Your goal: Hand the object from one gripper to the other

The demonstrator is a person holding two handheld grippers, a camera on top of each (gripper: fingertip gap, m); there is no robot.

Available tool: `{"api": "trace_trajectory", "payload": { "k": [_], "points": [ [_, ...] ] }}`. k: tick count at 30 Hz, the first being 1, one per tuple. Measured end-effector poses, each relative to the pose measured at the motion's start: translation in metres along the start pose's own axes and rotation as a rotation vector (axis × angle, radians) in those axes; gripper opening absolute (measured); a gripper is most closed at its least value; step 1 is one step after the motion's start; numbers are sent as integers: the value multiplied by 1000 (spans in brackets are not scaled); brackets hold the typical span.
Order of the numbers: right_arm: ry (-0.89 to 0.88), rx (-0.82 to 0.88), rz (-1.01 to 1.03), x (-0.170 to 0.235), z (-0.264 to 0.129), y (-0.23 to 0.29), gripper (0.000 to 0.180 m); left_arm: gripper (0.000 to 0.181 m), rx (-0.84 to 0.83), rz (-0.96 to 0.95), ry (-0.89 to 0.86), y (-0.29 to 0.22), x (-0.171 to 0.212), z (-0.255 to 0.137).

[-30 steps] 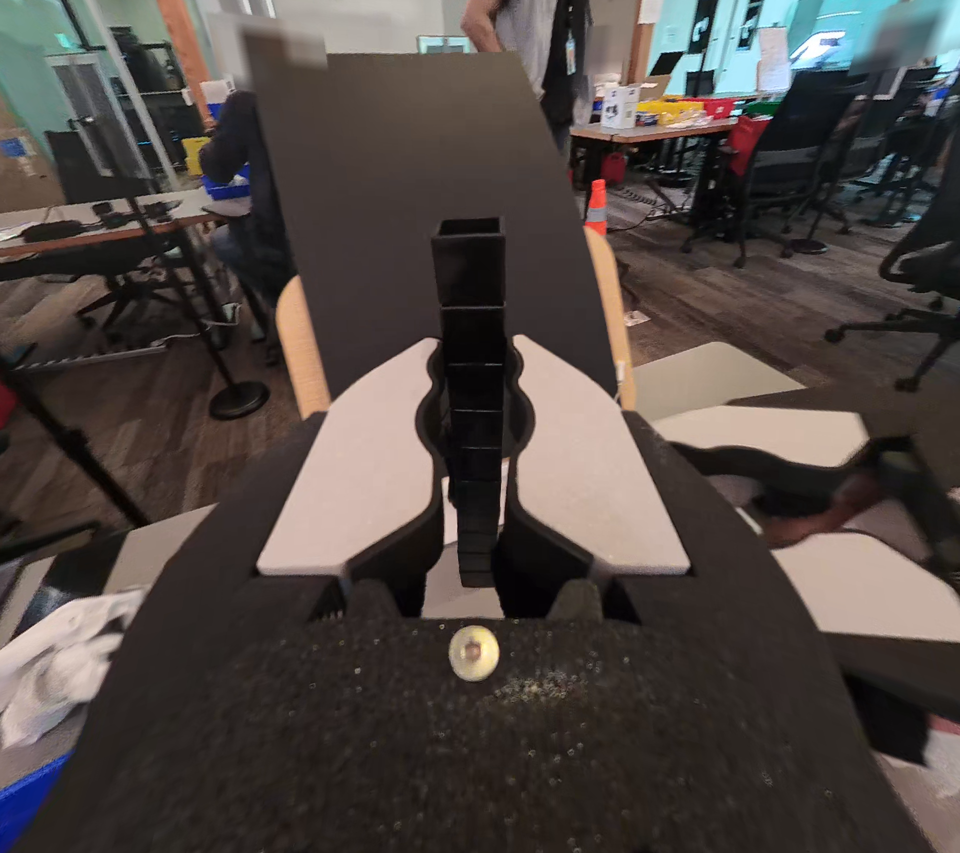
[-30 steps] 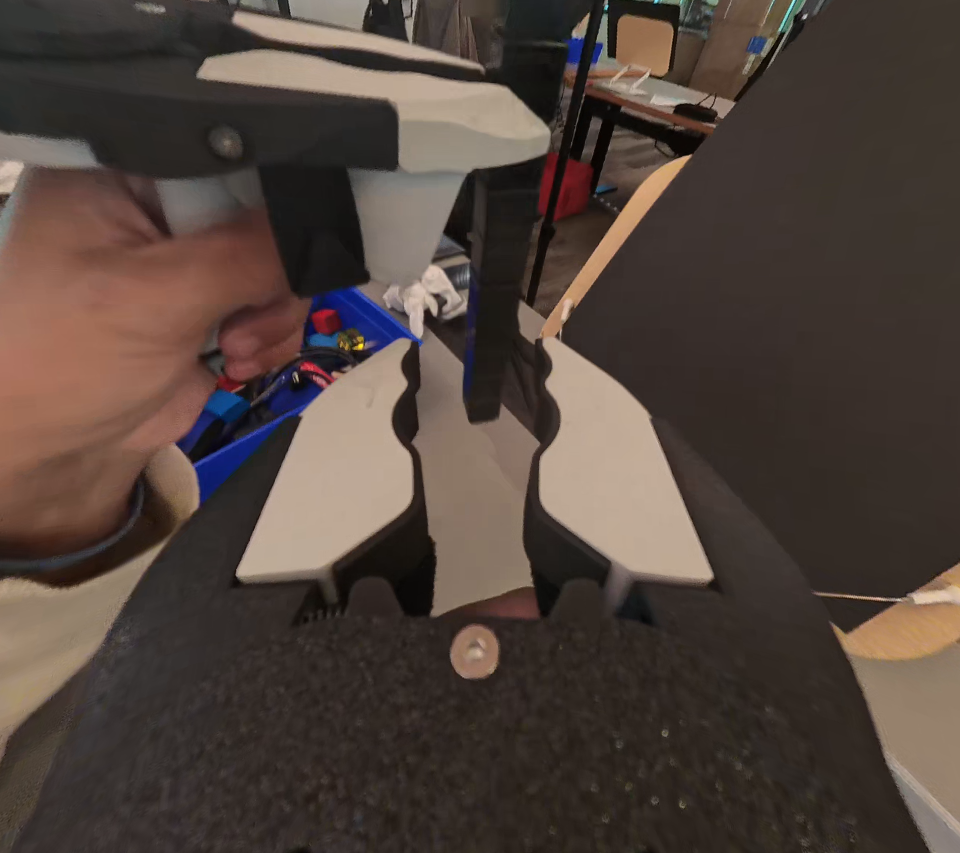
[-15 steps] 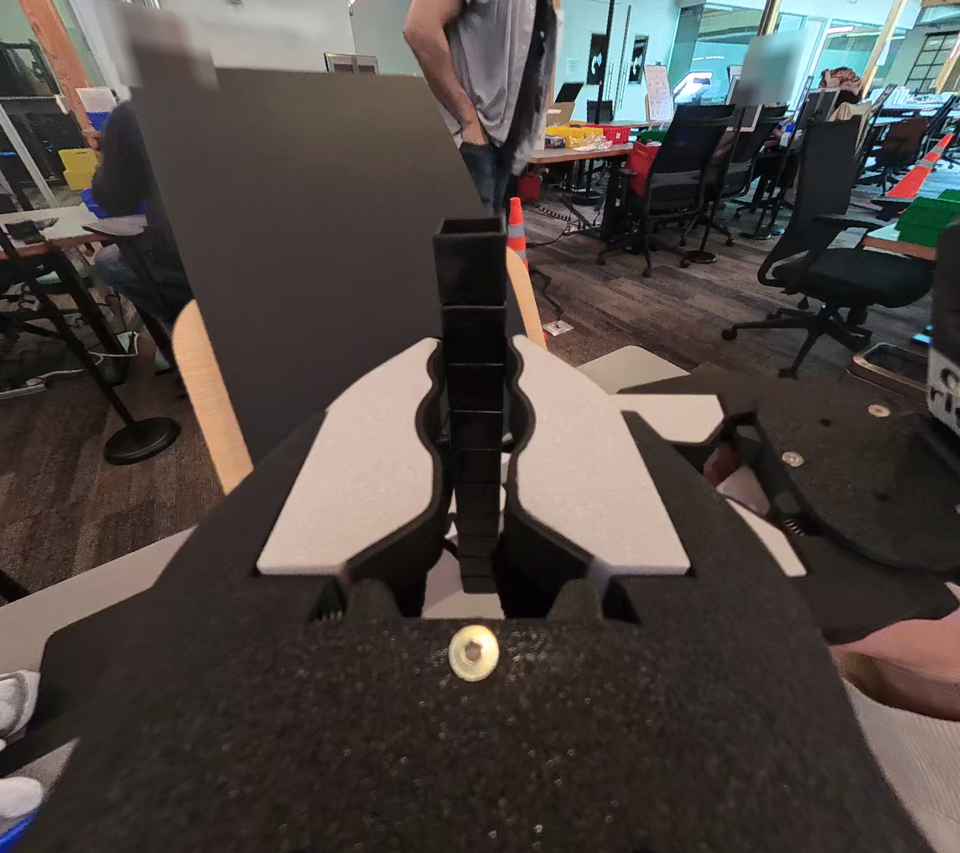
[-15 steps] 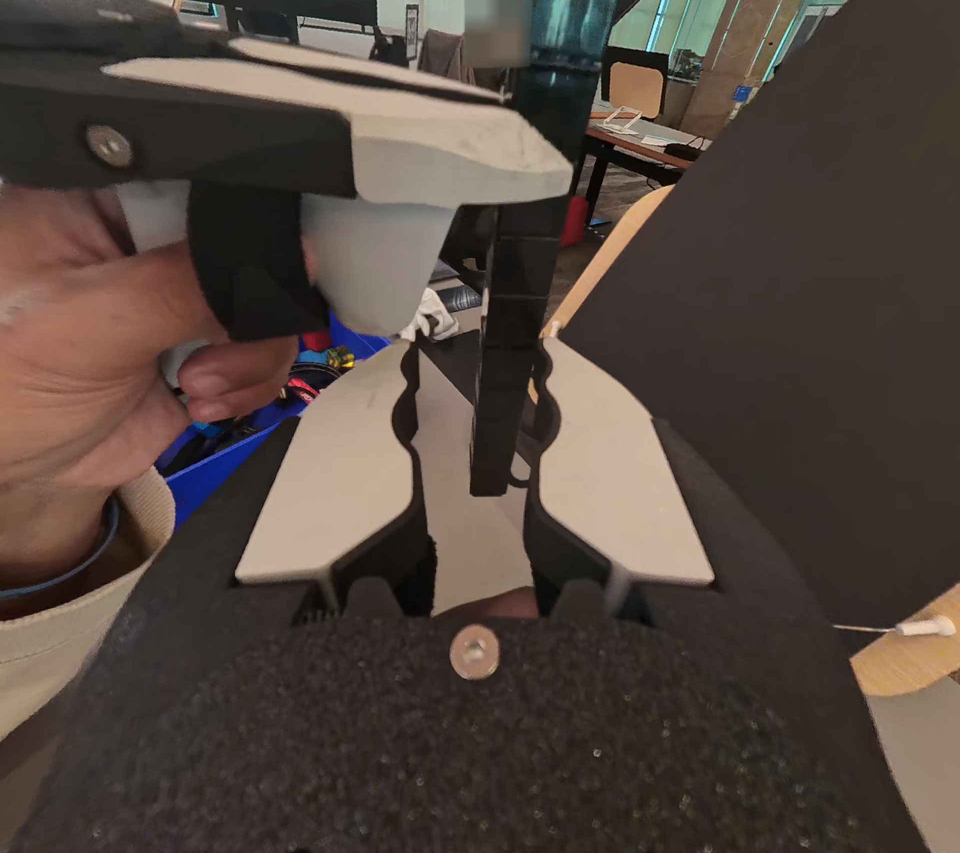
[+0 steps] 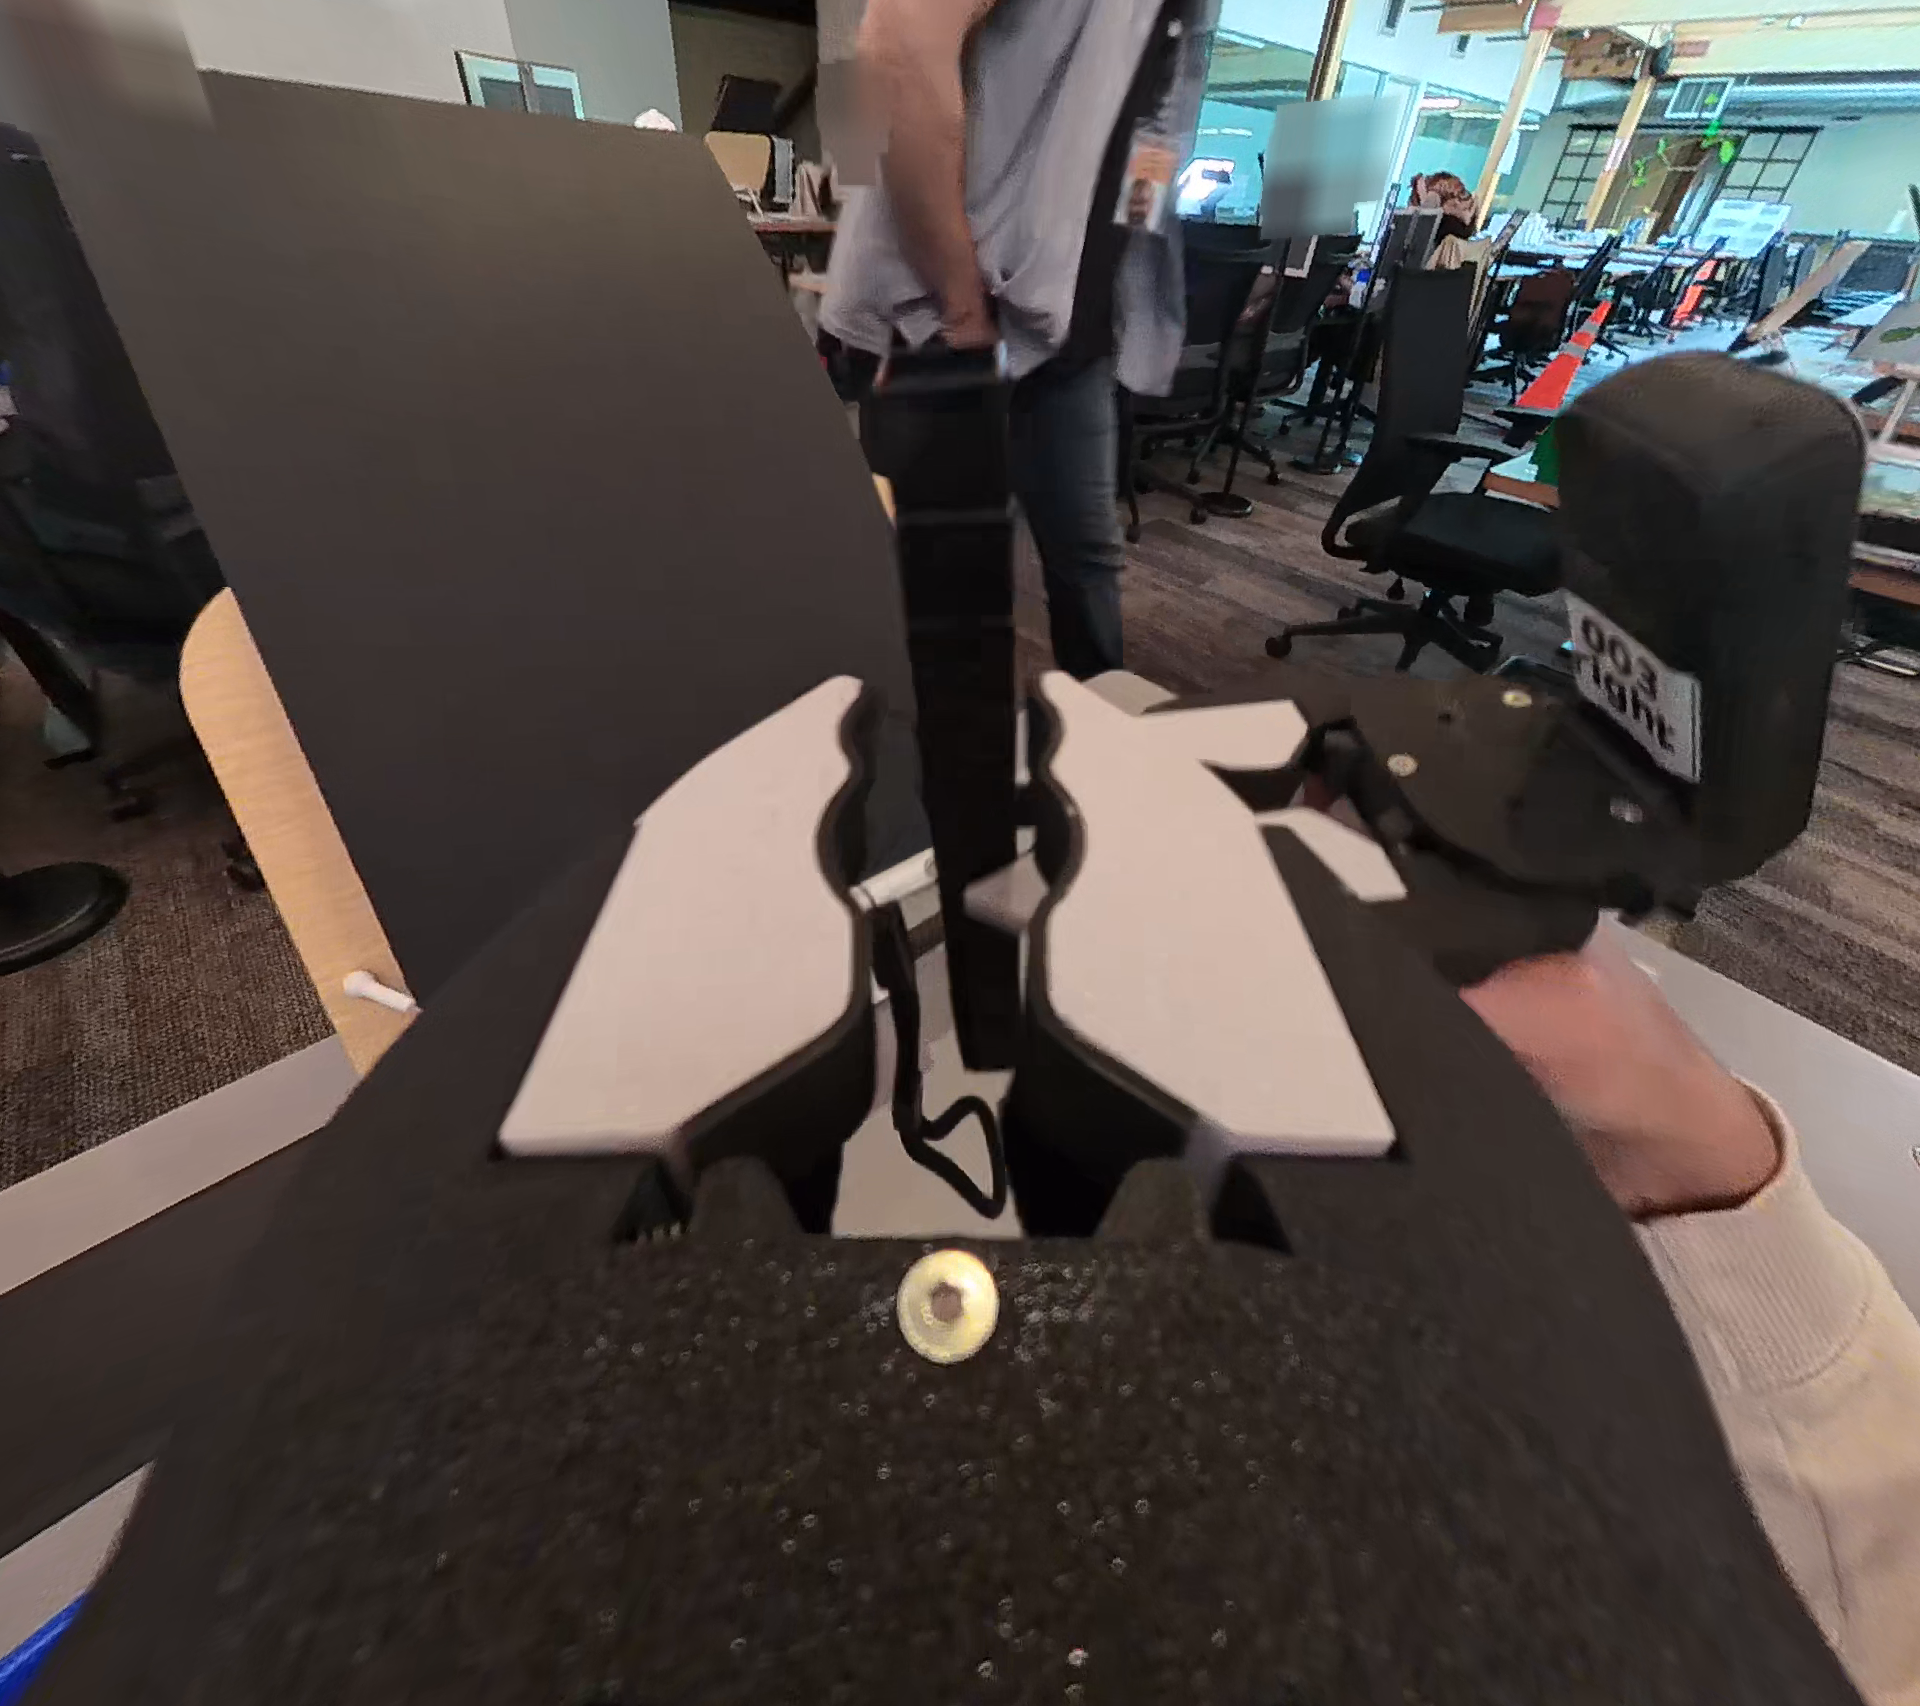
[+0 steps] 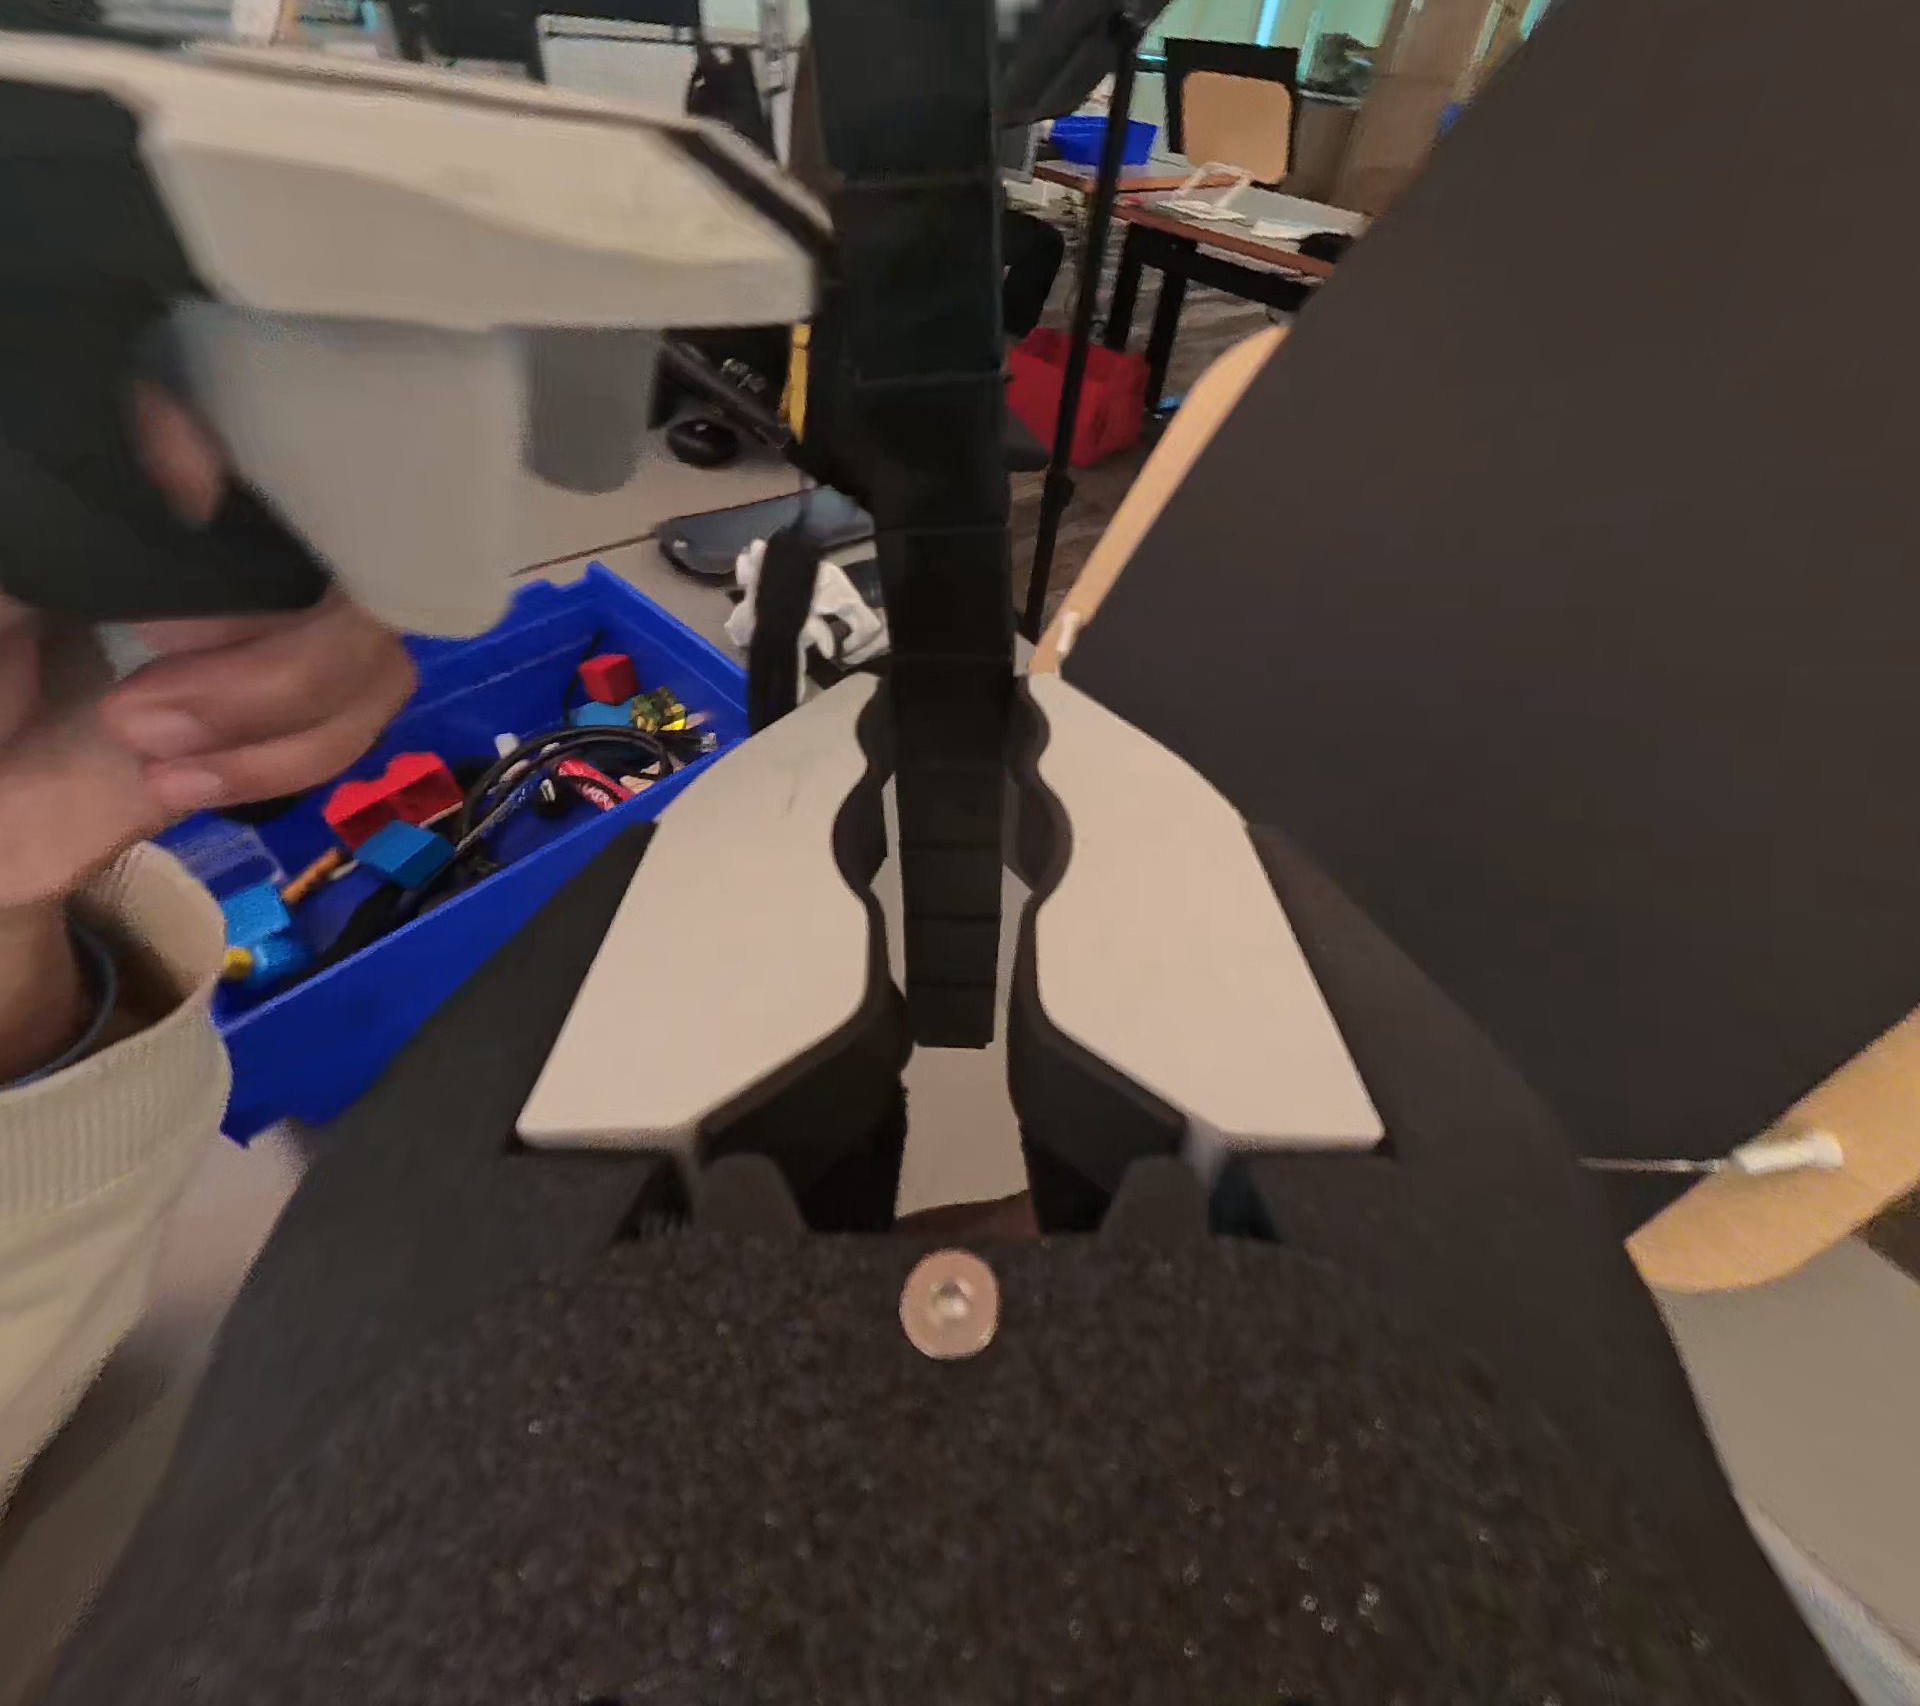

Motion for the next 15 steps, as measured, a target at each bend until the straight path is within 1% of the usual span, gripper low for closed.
{"api": "trace_trajectory", "payload": {
  "k": [2,3,7,9,10,12,15],
  "points": [
    [-19,-16,66,1,-5,-9,21,49,-16,-5,44,3,2,-1],
    [-34,-31,79,1,-8,-13,21,51,-34,-6,83,5,4,-1],
    [-59,-4,76,3,-21,-24,21,55,-122,0,265,15,16,1],
    [-106,-56,96,0,-30,-25,21,50,-120,41,298,16,19,2],
    [-141,-101,118,-1,-34,-25,21,49,-61,67,307,14,21,4],
    [-222,-235,172,-4,-42,-26,21,49,131,114,321,5,25,8],
    [-318,-417,215,-6,-52,-27,21,51,353,149,290,-4,28,19]
  ]
}}
Point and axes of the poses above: each gripper's, where its closed fingertips meet, z out along the fingers, x out of its underside, y = z × x across the jaws, the point moved 10 cm from there along -z, back along the fingers, and after that the axes turned 11 degrees about y, right-handed, at the moved point
